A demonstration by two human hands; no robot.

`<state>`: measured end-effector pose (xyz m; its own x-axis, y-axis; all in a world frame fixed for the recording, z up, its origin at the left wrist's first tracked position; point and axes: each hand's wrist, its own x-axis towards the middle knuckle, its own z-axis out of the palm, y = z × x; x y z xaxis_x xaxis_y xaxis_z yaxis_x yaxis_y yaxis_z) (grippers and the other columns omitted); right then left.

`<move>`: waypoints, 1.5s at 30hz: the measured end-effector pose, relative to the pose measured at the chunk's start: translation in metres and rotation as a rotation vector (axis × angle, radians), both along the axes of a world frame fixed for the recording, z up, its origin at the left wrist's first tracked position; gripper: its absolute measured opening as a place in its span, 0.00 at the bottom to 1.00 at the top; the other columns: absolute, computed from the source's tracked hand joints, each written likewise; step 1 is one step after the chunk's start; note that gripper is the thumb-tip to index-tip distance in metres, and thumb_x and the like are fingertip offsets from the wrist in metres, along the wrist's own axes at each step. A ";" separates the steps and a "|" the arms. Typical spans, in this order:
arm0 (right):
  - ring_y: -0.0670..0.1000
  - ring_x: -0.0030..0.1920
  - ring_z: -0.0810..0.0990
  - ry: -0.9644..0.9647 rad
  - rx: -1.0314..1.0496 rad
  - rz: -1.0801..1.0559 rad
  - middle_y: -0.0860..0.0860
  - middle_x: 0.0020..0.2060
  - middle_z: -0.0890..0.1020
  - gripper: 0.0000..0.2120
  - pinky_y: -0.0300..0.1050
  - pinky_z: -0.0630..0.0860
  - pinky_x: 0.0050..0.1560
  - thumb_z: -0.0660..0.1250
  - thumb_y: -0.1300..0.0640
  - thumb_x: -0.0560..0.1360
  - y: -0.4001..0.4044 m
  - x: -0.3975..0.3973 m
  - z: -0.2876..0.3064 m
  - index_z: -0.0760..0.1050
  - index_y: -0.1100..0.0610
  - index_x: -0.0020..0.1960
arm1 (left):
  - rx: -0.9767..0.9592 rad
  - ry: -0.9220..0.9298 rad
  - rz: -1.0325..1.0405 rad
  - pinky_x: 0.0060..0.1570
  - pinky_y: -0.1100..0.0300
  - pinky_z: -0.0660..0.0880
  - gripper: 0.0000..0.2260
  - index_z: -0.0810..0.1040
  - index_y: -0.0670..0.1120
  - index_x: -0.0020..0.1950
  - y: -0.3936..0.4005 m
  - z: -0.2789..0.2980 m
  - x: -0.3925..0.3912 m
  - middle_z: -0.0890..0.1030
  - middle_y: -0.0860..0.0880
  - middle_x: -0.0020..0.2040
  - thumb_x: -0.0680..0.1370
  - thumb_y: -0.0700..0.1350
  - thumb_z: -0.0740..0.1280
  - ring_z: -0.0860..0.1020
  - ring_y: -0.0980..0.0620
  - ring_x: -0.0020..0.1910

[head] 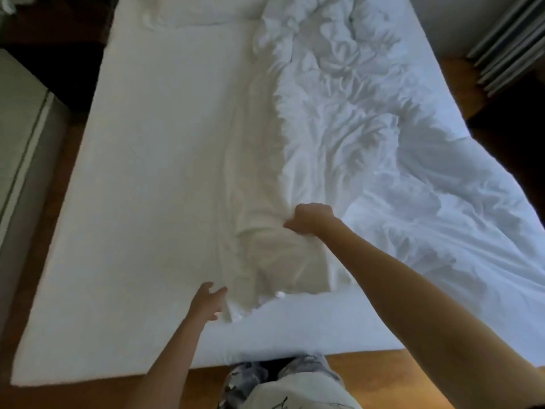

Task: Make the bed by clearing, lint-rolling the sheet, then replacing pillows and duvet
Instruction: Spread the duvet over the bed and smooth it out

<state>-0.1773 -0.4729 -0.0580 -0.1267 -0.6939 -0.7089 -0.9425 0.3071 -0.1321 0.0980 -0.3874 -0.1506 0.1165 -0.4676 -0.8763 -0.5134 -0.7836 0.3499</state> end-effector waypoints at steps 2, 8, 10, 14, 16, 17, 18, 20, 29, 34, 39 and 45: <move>0.55 0.56 0.77 0.155 0.028 0.011 0.53 0.57 0.77 0.23 0.45 0.72 0.50 0.65 0.48 0.75 0.029 -0.001 -0.043 0.70 0.58 0.66 | -0.068 -0.065 -0.130 0.52 0.51 0.78 0.26 0.65 0.46 0.74 0.009 -0.013 -0.006 0.77 0.43 0.60 0.79 0.52 0.66 0.79 0.44 0.52; 0.64 0.67 0.66 0.342 -0.100 -0.066 0.64 0.70 0.63 0.38 0.59 0.67 0.66 0.64 0.60 0.73 0.126 0.000 -0.149 0.48 0.64 0.77 | -0.123 -0.205 -0.427 0.50 0.56 0.71 0.22 0.64 0.45 0.74 0.021 -0.057 -0.002 0.74 0.42 0.65 0.81 0.51 0.61 0.76 0.43 0.57; 0.67 0.68 0.67 0.269 -0.327 0.011 0.67 0.69 0.65 0.39 0.62 0.67 0.67 0.69 0.62 0.68 0.135 0.007 -0.175 0.57 0.64 0.75 | -0.139 -0.270 -0.408 0.54 0.52 0.73 0.24 0.62 0.44 0.75 0.013 -0.086 0.002 0.74 0.41 0.65 0.81 0.51 0.62 0.75 0.40 0.60; 0.69 0.69 0.67 0.173 -0.552 0.272 0.69 0.68 0.68 0.42 0.68 0.66 0.66 0.75 0.46 0.65 0.133 0.023 -0.228 0.61 0.58 0.73 | -0.122 -0.244 -0.245 0.61 0.48 0.69 0.35 0.56 0.43 0.77 -0.004 -0.151 -0.010 0.69 0.39 0.71 0.77 0.54 0.68 0.71 0.39 0.67; 0.70 0.68 0.66 0.162 -0.519 0.288 0.69 0.68 0.67 0.46 0.70 0.66 0.65 0.72 0.37 0.64 0.133 0.026 -0.252 0.60 0.55 0.74 | -0.128 -0.164 -0.156 0.65 0.48 0.67 0.42 0.50 0.43 0.79 -0.011 -0.186 -0.026 0.66 0.40 0.74 0.75 0.55 0.71 0.68 0.39 0.71; 0.69 0.67 0.66 0.162 -0.482 0.275 0.68 0.68 0.67 0.49 0.69 0.67 0.64 0.71 0.33 0.62 0.131 0.026 -0.262 0.58 0.54 0.74 | -0.137 -0.145 -0.137 0.66 0.48 0.67 0.42 0.49 0.42 0.79 -0.014 -0.202 -0.035 0.65 0.38 0.74 0.75 0.54 0.71 0.67 0.38 0.71; 0.69 0.66 0.66 0.154 -0.445 0.260 0.68 0.68 0.67 0.52 0.68 0.67 0.64 0.71 0.30 0.60 0.128 0.025 -0.273 0.56 0.54 0.75 | -0.155 -0.161 -0.132 0.65 0.47 0.67 0.42 0.49 0.40 0.79 -0.016 -0.216 -0.044 0.65 0.35 0.73 0.76 0.53 0.70 0.67 0.36 0.70; 0.68 0.66 0.65 0.145 -0.320 0.235 0.67 0.68 0.64 0.57 0.65 0.66 0.65 0.70 0.29 0.60 0.120 0.022 -0.293 0.45 0.54 0.75 | -0.221 -0.276 -0.105 0.61 0.44 0.68 0.40 0.53 0.38 0.78 -0.016 -0.236 -0.055 0.68 0.31 0.68 0.76 0.52 0.70 0.70 0.32 0.65; 0.59 0.62 0.72 0.141 -0.201 0.047 0.59 0.63 0.72 0.29 0.49 0.68 0.61 0.65 0.57 0.74 0.073 0.025 -0.327 0.59 0.62 0.71 | -0.450 -0.103 -0.097 0.45 0.55 0.70 0.19 0.78 0.36 0.58 -0.033 -0.257 -0.058 0.79 0.37 0.55 0.74 0.47 0.74 0.78 0.39 0.52; 0.62 0.58 0.76 0.010 -0.131 -0.183 0.59 0.56 0.78 0.18 0.53 0.73 0.57 0.62 0.59 0.73 0.088 0.029 -0.276 0.69 0.59 0.62 | -0.428 0.026 0.129 0.42 0.57 0.71 0.12 0.79 0.39 0.55 -0.012 -0.177 -0.020 0.81 0.42 0.46 0.73 0.41 0.72 0.80 0.41 0.48; 0.62 0.52 0.78 -0.059 -0.074 -0.291 0.58 0.49 0.78 0.09 0.57 0.76 0.52 0.60 0.58 0.72 0.116 0.044 -0.196 0.69 0.54 0.53 | -0.462 0.054 -0.001 0.42 0.53 0.75 0.15 0.76 0.48 0.50 0.003 -0.065 0.045 0.80 0.51 0.40 0.64 0.47 0.64 0.79 0.42 0.43; 0.58 0.46 0.77 -0.174 -0.233 -0.266 0.55 0.45 0.79 0.11 0.45 0.69 0.43 0.63 0.58 0.70 0.105 0.143 -0.101 0.72 0.59 0.52 | -0.545 -0.024 -0.060 0.46 0.55 0.72 0.22 0.78 0.43 0.59 -0.008 0.028 0.159 0.80 0.45 0.51 0.66 0.45 0.66 0.78 0.45 0.48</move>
